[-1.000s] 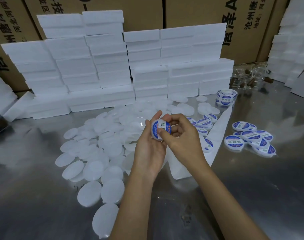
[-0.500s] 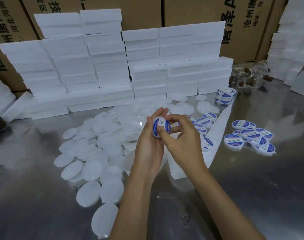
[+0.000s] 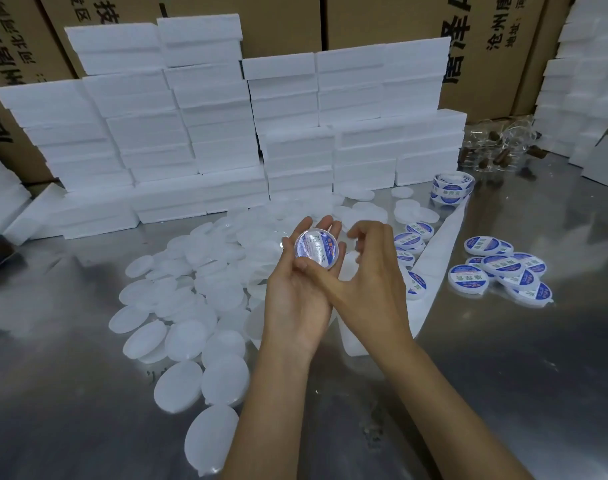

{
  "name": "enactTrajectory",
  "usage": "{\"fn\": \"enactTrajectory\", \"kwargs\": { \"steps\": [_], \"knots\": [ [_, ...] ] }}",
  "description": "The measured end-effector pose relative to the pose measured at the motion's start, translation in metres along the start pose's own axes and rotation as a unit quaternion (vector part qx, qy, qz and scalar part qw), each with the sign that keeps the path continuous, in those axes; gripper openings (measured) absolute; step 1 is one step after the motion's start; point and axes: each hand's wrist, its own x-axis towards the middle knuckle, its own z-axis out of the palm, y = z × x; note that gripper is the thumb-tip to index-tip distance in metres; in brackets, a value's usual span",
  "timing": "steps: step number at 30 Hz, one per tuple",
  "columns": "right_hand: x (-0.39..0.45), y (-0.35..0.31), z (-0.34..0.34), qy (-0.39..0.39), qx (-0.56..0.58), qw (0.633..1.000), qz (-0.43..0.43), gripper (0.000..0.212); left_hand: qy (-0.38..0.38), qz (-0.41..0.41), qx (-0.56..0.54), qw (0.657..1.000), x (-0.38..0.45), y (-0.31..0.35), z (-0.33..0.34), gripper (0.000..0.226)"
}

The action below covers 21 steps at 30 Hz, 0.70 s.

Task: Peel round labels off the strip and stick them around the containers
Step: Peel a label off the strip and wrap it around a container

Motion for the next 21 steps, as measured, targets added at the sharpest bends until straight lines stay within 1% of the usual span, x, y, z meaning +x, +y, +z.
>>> {"fn": "enactTrajectory", "kwargs": {
  "steps": [3, 6, 10, 12, 14, 16, 17, 19, 21],
  "knots": [
    [0.0, 0.0, -0.002, -0.007, -0.068, 0.998, -0.014, 0.051, -0.013, -0.014, 0.0, 1.0, -0.002, -0.001, 0.003, 0.037],
    [0.001, 0.002, -0.003, -0.022, -0.063, 0.998, -0.008, 0.042, -0.032, -0.04, -0.001, 0.999, -0.004, -0.002, 0.005, 0.032],
    [0.005, 0.009, -0.005, -0.017, -0.069, 0.997, -0.007, 0.042, -0.047, -0.057, 0.004, 0.997, -0.004, -0.003, 0.007, 0.029],
    [0.007, 0.012, -0.007, -0.004, -0.052, 0.999, 0.011, 0.039, -0.056, -0.05, 0.051, 0.996, -0.002, -0.004, 0.007, 0.027],
    [0.009, 0.016, -0.011, 0.006, -0.035, 0.999, 0.038, 0.037, -0.057, -0.014, 0.152, 0.987, -0.002, -0.007, 0.006, 0.03],
    [0.01, 0.021, -0.014, 0.005, -0.024, 0.998, 0.058, 0.042, -0.043, 0.038, 0.277, 0.959, -0.003, -0.01, 0.004, 0.038],
    [0.01, 0.022, -0.016, 0.001, -0.017, 0.998, 0.063, 0.043, -0.037, 0.059, 0.318, 0.946, -0.004, -0.01, 0.004, 0.04],
    [0.01, 0.025, -0.017, -0.016, -0.005, 0.998, 0.068, 0.042, -0.02, 0.086, 0.341, 0.936, -0.006, -0.011, 0.004, 0.041],
    [0.009, 0.025, -0.017, -0.039, 0.001, 0.997, 0.067, 0.045, 0.008, 0.107, 0.329, 0.938, -0.007, -0.009, 0.005, 0.035]
  ]
}}
